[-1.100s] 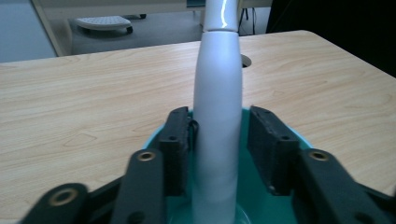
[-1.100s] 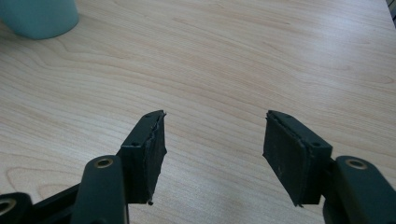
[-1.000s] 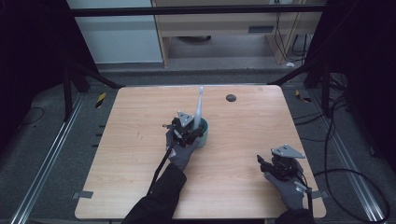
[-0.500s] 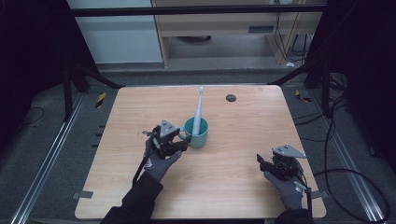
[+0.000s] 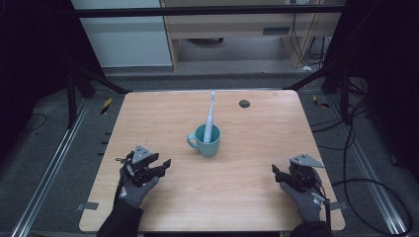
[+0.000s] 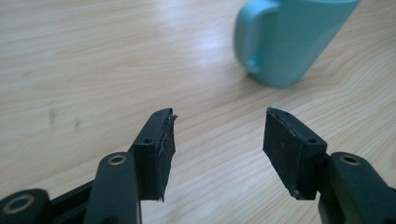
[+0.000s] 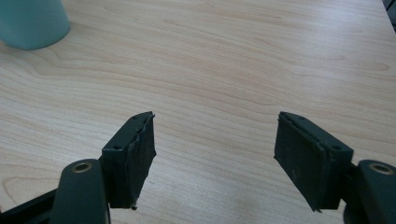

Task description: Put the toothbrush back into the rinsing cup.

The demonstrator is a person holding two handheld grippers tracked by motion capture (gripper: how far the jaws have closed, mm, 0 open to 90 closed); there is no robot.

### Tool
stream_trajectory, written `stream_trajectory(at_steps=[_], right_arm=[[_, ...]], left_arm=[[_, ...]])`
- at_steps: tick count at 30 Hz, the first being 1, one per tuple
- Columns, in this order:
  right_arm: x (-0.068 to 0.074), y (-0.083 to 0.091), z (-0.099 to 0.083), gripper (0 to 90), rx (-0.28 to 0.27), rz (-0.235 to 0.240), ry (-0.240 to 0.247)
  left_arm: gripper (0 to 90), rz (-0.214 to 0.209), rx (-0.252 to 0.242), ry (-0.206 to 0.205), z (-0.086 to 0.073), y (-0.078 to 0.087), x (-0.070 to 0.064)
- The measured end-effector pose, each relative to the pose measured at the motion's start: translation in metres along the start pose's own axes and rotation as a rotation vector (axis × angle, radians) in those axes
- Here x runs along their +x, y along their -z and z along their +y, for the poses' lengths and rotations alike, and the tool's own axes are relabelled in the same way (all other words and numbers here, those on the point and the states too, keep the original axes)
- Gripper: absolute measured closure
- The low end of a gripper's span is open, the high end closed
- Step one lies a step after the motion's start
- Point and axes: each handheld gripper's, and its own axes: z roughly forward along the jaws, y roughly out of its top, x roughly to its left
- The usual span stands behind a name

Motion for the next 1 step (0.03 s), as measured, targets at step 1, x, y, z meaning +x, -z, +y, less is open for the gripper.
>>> stream_trajectory(at_steps=[1], right_arm=[[0.0,0.0,0.0,28.7,0.0,0.0,0.0]], left_arm=[[41.5,0.0,0.0,0.0,0.0,0.0,0.0]])
